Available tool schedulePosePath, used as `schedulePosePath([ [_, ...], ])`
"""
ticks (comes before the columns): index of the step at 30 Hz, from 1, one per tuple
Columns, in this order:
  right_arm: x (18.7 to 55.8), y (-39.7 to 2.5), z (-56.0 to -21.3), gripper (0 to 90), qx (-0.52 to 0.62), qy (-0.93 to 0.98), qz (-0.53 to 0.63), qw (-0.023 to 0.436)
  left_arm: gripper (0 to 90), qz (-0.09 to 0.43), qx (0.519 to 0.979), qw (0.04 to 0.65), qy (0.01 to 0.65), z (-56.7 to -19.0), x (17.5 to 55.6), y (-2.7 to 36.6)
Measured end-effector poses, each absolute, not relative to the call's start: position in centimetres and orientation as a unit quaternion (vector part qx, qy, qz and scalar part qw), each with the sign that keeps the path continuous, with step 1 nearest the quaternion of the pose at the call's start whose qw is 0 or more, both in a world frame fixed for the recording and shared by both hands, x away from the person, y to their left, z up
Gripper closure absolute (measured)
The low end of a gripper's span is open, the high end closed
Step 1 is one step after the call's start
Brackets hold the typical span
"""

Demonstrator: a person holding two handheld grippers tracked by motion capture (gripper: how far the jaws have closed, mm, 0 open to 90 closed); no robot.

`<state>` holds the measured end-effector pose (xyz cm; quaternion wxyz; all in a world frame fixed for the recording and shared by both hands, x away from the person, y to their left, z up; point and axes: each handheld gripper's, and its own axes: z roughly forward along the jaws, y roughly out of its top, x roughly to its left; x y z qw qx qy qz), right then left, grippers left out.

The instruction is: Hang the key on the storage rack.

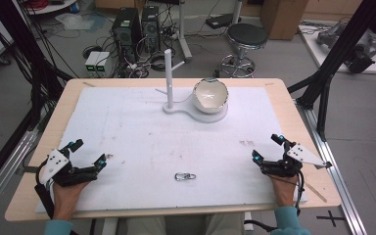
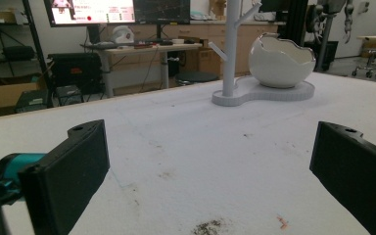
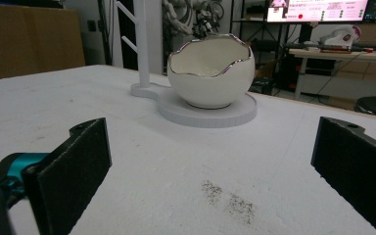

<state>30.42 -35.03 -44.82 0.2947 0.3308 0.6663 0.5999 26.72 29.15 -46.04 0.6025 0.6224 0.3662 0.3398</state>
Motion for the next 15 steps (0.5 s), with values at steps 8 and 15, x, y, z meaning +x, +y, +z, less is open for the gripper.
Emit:
schedulePosePath([
  [8,30.47,-35.08,-44.82,0.5,0.329,0.666,0.600,0.298,1.7,0.338,0.623,0.603,0.366,-46.04,26.76,29.19],
  [15,30.45,-35.11,-44.76,0.5,0.328,0.668,0.600,0.294,1.7,0.338,0.623,0.603,0.366,-46.03,26.76,29.19],
])
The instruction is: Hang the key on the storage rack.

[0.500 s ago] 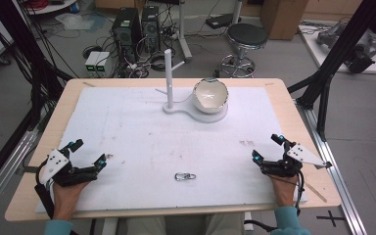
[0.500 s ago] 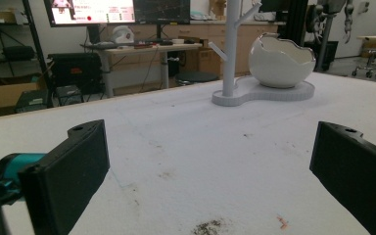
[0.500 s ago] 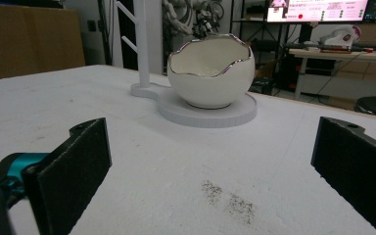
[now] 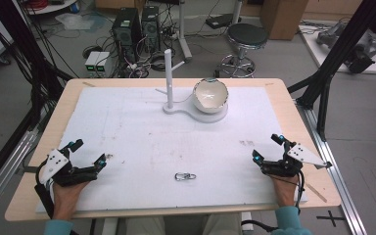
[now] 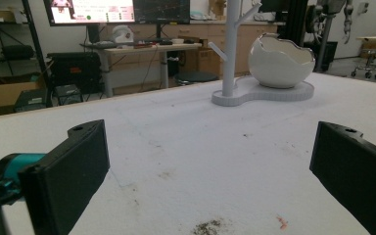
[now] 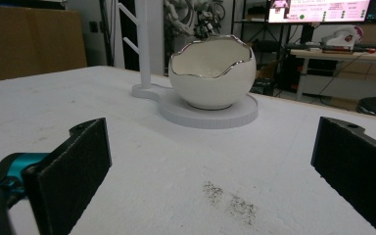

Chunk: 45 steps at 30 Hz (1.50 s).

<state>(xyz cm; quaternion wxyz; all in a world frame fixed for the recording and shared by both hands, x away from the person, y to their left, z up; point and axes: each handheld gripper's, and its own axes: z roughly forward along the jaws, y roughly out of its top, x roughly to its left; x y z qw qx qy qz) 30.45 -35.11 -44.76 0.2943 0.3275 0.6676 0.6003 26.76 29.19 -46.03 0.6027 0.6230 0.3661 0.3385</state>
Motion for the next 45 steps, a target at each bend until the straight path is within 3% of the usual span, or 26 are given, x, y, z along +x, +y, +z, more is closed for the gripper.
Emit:
schedulePosePath([
  [2,30.6,-34.9,-44.3,0.6,0.322,0.681,0.602,0.265,1.7,0.339,0.623,0.602,0.366,-46.0,26.8,29.2],
  [19,31.2,-29.1,-36.1,0.6,0.168,0.790,0.567,0.160,1.7,0.338,0.627,0.600,0.365,-46.0,26.8,29.1],
  [31,32.7,-24.4,-36.0,0.6,0.081,0.869,0.481,0.085,1.7,0.337,0.627,0.600,0.365,-46.0,26.8,29.1],
  [45,33.2,-19.5,-37.9,0.6,0.005,0.916,0.400,0.032,1.7,0.336,0.627,0.601,0.365,-46.0,26.8,29.1],
])
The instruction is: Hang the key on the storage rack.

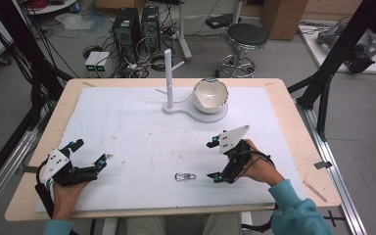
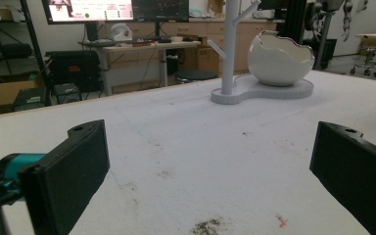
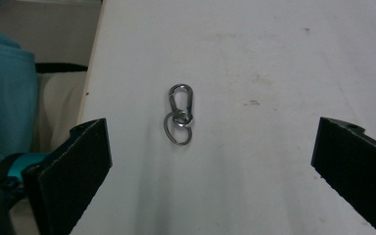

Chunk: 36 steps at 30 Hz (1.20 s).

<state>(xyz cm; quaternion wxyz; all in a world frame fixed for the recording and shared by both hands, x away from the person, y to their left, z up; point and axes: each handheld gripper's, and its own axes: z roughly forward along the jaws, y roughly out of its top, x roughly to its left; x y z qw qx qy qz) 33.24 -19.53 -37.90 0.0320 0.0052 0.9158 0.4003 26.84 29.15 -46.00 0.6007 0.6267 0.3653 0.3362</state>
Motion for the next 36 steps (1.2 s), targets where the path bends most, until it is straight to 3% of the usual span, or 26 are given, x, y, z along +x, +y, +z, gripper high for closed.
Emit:
schedulePosePath([
  [21,33.2,-14.1,-40.5,0.6,-0.053,0.948,0.313,0.007,1.7,0.336,0.627,0.601,0.365,-46.0,26.8,29.2],
  [29,33.1,-13.4,-41.1,7.9,-0.068,0.957,0.282,0.000,1.7,0.336,0.627,0.601,0.365,-46.0,26.8,29.2],
  [30,33.1,-13.3,-41.2,16.4,-0.072,0.958,0.276,-0.003,1.7,0.336,0.628,0.600,0.364,-46.0,26.8,29.2],
  [36,33.3,-13.0,-41.4,26.4,-0.061,0.962,0.268,-0.009,1.7,0.336,0.626,0.601,0.365,-46.0,26.8,29.2],
])
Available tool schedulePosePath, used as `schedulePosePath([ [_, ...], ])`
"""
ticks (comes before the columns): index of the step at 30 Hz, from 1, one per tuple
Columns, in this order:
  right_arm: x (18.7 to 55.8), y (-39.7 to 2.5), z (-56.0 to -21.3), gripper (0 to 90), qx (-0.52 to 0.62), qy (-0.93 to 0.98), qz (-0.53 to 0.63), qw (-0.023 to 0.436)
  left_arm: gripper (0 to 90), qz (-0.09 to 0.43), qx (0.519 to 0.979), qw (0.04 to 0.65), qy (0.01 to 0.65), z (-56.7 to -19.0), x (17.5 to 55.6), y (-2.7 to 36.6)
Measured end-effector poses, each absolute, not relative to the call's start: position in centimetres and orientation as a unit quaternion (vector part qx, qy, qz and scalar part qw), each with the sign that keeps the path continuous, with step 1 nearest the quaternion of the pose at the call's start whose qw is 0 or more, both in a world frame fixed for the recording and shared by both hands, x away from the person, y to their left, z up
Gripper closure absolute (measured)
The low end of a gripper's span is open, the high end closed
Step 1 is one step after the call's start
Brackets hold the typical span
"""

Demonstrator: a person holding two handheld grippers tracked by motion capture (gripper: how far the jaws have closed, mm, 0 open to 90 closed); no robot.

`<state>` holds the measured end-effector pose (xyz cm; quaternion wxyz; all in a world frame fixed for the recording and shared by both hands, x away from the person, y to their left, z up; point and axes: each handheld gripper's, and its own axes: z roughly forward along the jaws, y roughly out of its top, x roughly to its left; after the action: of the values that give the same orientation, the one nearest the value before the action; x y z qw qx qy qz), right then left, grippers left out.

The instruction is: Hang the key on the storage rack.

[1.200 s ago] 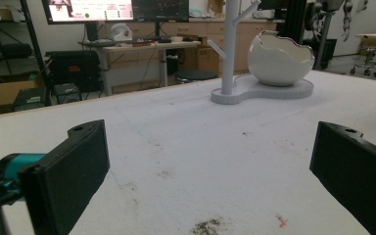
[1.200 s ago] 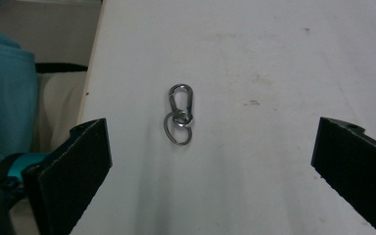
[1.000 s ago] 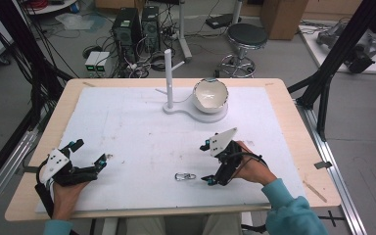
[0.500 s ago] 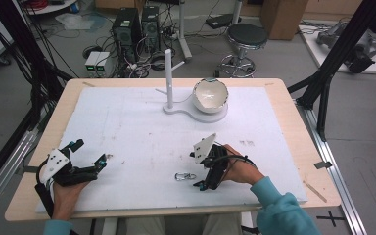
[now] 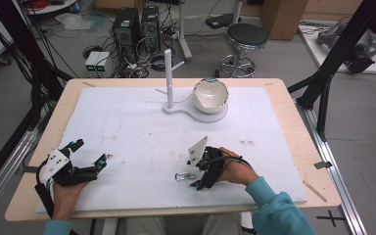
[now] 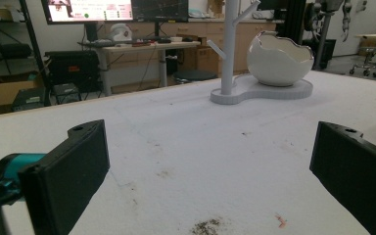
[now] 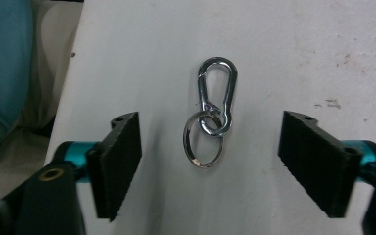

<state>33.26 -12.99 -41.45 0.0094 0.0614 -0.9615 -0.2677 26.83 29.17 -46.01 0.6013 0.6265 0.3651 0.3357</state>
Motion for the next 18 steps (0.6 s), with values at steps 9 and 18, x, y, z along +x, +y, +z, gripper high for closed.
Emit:
schedulePosePath([
  [9,33.15,-12.81,-41.29,49.3,0.092,-0.962,-0.258,-0.002,1.7,0.334,0.626,0.602,0.365,-46.01,26.84,29.18],
  [18,33.03,-12.76,-41.28,64.6,0.107,-0.963,-0.248,-0.008,1.7,0.334,0.626,0.602,0.365,-46.02,26.83,29.18],
])
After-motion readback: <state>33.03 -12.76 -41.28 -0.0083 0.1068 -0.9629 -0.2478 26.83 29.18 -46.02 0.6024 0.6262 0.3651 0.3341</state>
